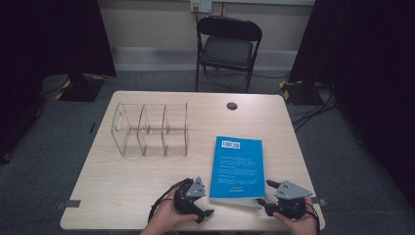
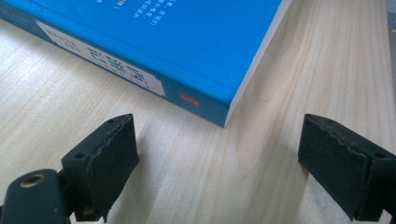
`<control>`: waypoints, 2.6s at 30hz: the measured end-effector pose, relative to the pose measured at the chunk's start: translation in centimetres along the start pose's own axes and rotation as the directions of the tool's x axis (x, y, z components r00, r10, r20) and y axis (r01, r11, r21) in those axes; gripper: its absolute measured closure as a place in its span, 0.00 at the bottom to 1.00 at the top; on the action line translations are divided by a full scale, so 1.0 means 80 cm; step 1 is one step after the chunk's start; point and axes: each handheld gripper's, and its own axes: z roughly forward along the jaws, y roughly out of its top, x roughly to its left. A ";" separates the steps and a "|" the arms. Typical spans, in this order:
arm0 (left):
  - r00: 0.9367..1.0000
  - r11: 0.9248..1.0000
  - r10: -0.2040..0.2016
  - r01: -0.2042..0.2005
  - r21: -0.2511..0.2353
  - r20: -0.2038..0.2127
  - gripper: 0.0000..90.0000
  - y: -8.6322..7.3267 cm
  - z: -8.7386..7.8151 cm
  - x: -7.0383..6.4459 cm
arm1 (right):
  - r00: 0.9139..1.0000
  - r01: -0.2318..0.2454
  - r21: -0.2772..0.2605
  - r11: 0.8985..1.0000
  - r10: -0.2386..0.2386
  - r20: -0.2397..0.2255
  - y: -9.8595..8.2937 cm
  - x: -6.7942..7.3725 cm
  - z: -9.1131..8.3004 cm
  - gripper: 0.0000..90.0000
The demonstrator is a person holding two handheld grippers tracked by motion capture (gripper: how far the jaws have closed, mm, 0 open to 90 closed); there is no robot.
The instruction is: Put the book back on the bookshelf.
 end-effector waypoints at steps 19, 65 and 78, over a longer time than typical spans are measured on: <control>0.998 0.999 -0.040 0.041 -0.032 0.043 0.18 0.022 -0.015 -0.002 | 1.000 0.015 -0.031 0.999 -0.016 -0.003 0.001 -0.002 -0.001 0.33; 0.981 0.986 0.164 -0.165 -0.001 -0.107 0.04 0.099 0.071 -0.024 | 0.993 -0.111 -0.101 0.989 0.106 -0.055 0.007 -0.010 0.001 0.33; 0.995 0.995 0.093 -0.094 -0.032 -0.019 0.30 0.103 0.053 -0.010 | 0.990 -0.133 -0.113 0.985 0.128 -0.053 0.010 -0.011 0.001 0.33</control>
